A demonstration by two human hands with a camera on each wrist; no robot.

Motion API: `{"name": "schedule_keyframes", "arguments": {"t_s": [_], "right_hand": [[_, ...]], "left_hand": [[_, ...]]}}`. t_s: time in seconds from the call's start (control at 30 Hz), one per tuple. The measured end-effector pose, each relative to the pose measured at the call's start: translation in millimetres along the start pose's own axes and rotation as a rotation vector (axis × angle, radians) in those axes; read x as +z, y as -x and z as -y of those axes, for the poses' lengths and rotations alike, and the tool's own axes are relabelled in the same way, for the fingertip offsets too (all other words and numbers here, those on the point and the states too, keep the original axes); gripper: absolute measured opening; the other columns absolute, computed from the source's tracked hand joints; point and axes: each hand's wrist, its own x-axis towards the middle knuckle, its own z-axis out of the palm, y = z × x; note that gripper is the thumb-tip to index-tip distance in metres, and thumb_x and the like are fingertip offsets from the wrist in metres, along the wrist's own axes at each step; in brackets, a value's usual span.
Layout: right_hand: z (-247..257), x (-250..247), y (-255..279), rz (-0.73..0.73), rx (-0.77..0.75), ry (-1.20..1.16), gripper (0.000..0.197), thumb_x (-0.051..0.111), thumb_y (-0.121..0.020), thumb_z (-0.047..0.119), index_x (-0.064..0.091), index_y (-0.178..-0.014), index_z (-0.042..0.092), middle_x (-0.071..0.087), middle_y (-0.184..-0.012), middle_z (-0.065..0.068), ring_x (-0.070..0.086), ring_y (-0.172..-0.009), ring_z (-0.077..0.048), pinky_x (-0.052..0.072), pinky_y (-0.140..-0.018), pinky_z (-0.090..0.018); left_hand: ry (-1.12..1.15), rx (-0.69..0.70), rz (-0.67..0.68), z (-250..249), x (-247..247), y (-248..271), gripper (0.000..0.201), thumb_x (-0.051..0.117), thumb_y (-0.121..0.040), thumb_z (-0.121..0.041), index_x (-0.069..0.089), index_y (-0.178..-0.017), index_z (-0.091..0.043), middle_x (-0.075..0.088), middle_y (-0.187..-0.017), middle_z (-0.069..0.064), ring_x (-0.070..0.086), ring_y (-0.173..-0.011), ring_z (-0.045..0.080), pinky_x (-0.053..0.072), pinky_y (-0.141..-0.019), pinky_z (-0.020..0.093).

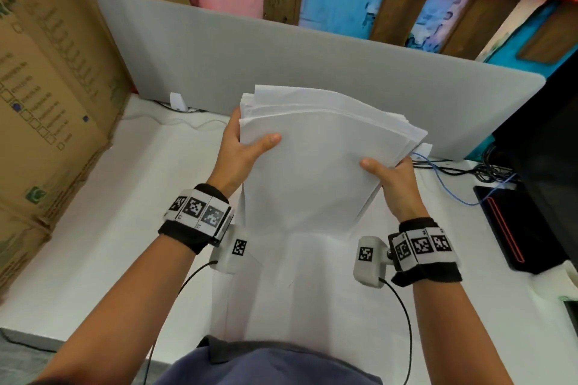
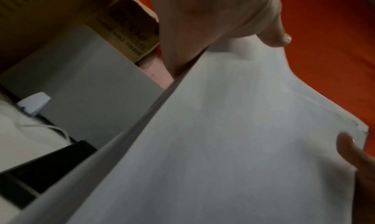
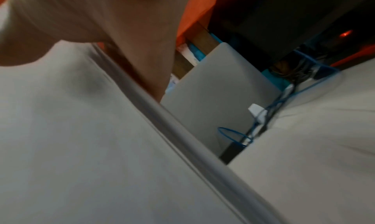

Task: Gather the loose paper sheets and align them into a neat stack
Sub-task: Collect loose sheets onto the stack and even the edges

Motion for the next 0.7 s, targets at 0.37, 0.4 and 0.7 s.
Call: {"name": "schedule_keyframes", "arguments": {"t_s": [0.37, 0.4, 0.7], "right_hand": [[19.1, 9.2, -3.0, -0.017, -0.159, -0.047, 0.035, 0.07, -0.064, 0.01, 0.057, -0.094, 0.024, 0.07, -0.082, 0.016, 0.064, -0.08, -0.002, 0.051, -0.07, -0.018], [17.9, 9.1, -1.8, -0.017, -0.16, -0.055, 0.035, 0.069, -0.065, 0.009, 0.057, -0.095, 0.024, 0.07, -0.082, 0.016, 0.065, -0.081, -0.002, 0.051, -0.07, -0.018], [13.4, 18.4, -0.2, -0.153, -0.093, -0.172, 0.087, 0.052, -0.047, 0.091, 0.06, -0.104, 0.025, 0.061, -0.097, 0.001, 0.058, -0.088, -0.013, 0.049, -0.073, -0.026]], "left_hand": [[0.033, 0.165, -0.32, -35.8, 27.5, -11.1, 0.046, 0.06, -0.066, -0.055, 0.054, -0.094, -0.02, 0.056, -0.087, 0.004, 0.053, -0.085, 0.017, 0.04, -0.083, 0.025], [0.025, 0.162, -0.329, -35.2, 27.7, -11.4, 0.043, 0.062, -0.068, -0.052, 0.054, -0.095, -0.02, 0.058, -0.087, 0.005, 0.054, -0.085, 0.016, 0.04, -0.082, 0.025], [-0.057, 0.237, -0.391, -33.0, 33.1, -4.4, 0.033, 0.065, -0.081, -0.035, 0.05, -0.104, -0.017, 0.061, -0.071, -0.025, 0.052, -0.074, -0.006, 0.036, -0.073, 0.004]]}}
